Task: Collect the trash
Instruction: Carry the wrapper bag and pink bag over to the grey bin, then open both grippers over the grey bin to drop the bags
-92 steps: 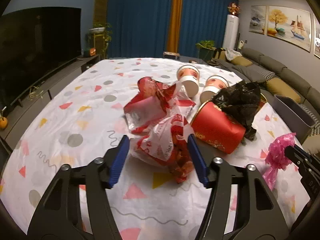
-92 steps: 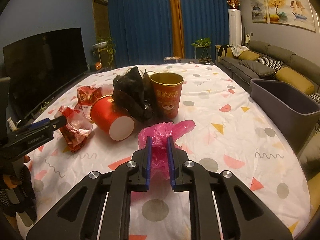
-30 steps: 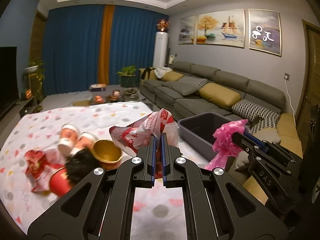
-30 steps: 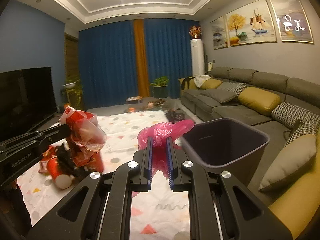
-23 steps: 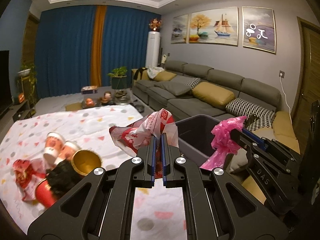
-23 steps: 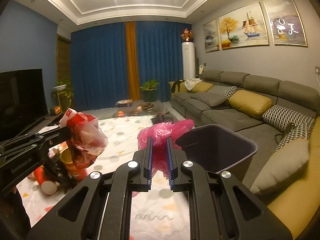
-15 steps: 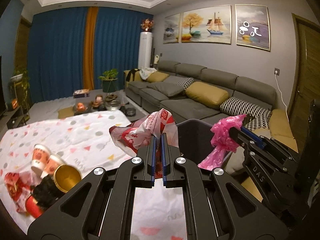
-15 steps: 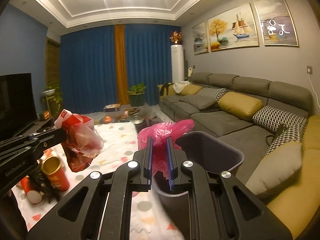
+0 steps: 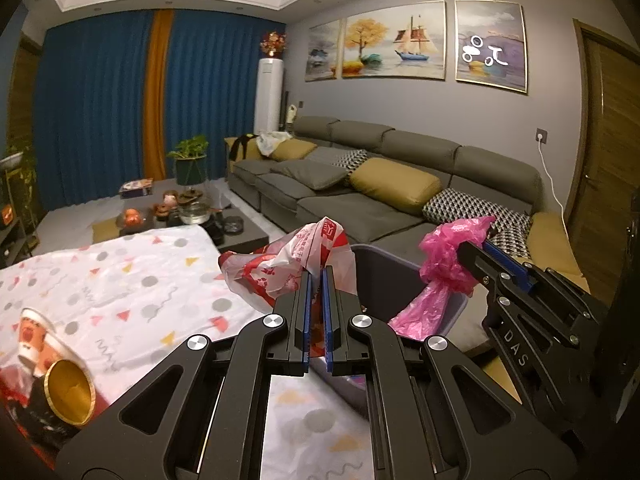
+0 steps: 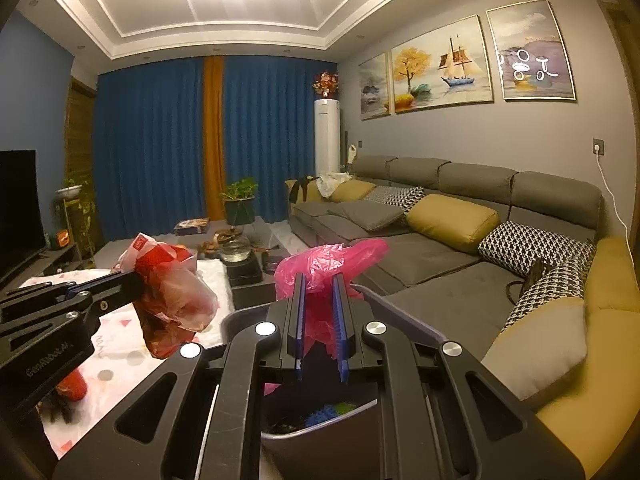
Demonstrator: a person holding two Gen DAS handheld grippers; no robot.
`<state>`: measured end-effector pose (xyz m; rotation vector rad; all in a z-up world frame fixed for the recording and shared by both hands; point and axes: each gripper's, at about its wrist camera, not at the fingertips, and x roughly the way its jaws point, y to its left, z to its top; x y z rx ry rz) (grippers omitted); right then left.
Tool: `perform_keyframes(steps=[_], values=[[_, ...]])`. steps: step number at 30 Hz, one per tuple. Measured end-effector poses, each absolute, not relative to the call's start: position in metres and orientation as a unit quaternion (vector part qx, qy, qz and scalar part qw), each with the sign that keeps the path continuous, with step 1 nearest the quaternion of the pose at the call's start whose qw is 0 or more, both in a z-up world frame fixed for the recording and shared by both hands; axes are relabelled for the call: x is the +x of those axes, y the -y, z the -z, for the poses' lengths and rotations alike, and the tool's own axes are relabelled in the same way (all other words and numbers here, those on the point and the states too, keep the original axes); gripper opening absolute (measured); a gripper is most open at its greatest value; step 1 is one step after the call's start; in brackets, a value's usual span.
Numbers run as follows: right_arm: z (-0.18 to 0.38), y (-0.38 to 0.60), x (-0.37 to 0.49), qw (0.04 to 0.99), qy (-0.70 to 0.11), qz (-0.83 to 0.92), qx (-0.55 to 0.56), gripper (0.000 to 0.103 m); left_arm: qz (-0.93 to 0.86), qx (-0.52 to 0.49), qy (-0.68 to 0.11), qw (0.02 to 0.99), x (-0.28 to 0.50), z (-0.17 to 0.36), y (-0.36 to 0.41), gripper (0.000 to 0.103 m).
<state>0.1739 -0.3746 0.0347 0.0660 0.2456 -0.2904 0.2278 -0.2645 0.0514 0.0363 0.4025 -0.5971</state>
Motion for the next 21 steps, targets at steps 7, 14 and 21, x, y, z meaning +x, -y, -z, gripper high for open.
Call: perform_keyframes(steps=[7,14,21], values=[[-0.03,0.389,0.186,0.98,-0.125,0.15,0.048,0.014,0.304,0.019,-0.208,0.929,0.244,-0.04,0.285,0.004],[-0.025,0.388,0.196,0.978,-0.13,0.155,0.049,0.014,0.311,0.022,-0.214,0.926,0.259,-0.034,0.299,0.005],[-0.021,0.39,0.202,0.977,-0.137,0.154,0.05,0.014,0.318,0.022,-0.222,0.922,0.269,-0.028,0.308,0.005]])
